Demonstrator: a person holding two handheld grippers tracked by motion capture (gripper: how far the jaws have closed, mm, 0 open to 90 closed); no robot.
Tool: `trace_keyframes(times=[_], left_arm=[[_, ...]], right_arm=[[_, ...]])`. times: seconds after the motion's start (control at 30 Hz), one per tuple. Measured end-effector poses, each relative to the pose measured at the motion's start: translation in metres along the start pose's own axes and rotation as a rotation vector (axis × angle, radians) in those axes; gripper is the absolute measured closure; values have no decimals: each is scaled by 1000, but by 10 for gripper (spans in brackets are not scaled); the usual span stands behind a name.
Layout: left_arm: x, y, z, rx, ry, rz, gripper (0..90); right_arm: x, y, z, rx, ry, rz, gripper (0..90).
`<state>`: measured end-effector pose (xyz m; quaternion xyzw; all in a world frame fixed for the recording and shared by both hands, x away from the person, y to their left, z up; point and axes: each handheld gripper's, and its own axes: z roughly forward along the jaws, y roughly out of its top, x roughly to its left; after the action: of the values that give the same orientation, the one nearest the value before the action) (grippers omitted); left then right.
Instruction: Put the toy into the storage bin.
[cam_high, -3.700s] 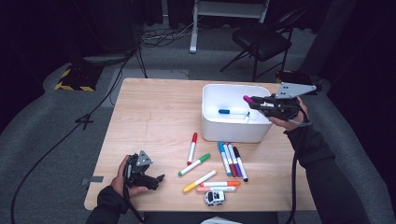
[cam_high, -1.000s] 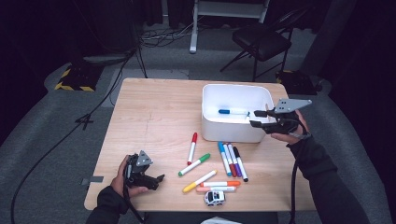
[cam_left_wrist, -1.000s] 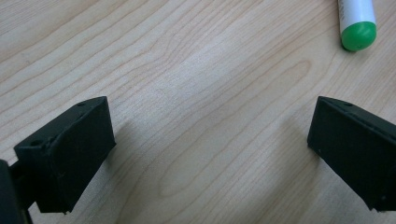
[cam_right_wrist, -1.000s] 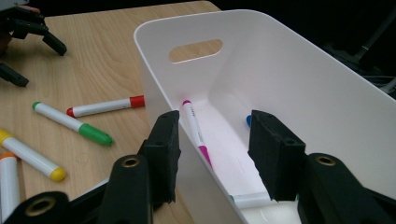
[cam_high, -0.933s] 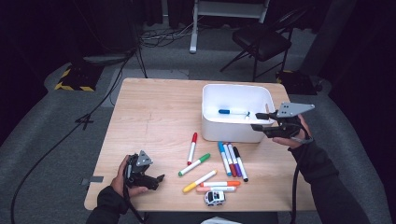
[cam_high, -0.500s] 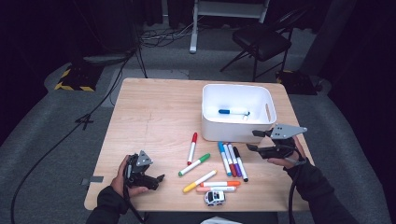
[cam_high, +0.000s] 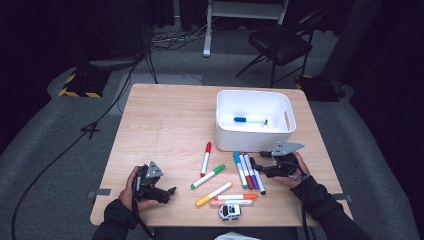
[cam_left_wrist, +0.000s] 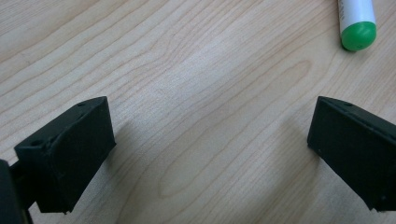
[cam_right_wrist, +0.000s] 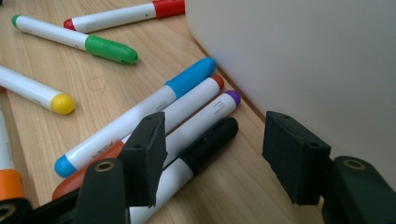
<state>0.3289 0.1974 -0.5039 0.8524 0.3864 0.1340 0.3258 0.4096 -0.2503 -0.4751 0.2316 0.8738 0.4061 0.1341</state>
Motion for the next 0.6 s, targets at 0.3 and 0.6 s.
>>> trace_keyframes(times=[0.3, 0.6], left_arm=[[0, 0, 0, 0, 0, 0, 9], [0, 0, 0, 2, -1, 1, 9]], right_arm=[[-2, -7, 14, 37, -15, 9, 432], [-8, -14, 16, 54, 0, 57, 534]])
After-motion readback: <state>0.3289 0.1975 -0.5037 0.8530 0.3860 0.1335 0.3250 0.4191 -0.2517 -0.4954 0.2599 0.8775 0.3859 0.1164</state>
